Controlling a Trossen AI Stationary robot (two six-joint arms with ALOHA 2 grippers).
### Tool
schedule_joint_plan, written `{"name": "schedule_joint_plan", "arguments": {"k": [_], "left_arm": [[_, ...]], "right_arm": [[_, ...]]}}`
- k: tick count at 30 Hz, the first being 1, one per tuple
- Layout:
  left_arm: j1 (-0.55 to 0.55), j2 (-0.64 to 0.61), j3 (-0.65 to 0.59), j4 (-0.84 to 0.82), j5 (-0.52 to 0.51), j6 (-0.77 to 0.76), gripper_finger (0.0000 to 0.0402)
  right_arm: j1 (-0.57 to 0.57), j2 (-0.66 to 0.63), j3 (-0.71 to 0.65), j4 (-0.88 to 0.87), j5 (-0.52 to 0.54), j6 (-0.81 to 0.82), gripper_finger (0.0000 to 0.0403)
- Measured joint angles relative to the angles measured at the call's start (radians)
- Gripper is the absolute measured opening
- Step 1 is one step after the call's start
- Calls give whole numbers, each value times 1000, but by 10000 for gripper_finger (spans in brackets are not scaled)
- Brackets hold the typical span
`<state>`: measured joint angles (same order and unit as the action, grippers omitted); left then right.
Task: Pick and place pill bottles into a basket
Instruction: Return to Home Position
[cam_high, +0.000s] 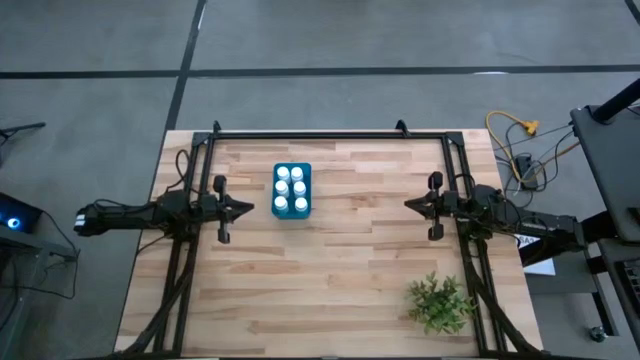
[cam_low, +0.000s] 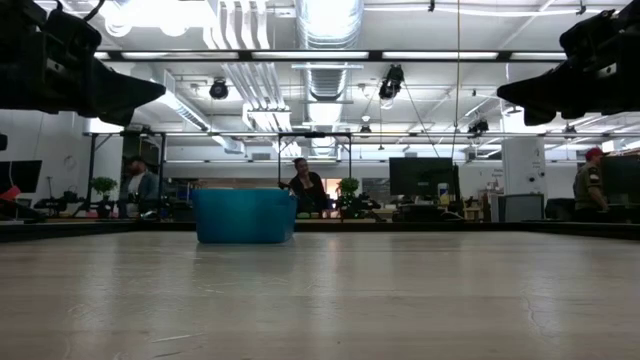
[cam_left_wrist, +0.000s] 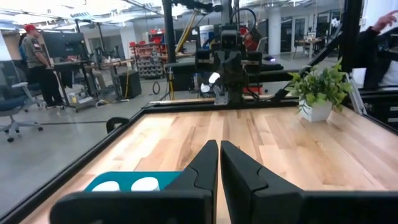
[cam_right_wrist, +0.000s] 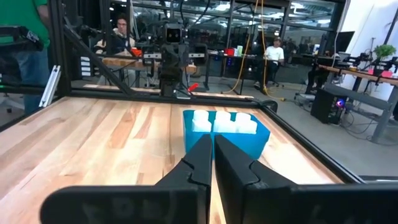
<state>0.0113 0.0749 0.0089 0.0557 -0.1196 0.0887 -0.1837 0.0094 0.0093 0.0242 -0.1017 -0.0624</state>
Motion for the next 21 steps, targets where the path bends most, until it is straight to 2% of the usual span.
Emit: {"name": "schedule_joint_plan", "arguments": {"k": [21], "left_arm": [[0,-1,0,14,2,2,0]], "right_arm": [[0,6,0,1,-2,-19,9]]}}
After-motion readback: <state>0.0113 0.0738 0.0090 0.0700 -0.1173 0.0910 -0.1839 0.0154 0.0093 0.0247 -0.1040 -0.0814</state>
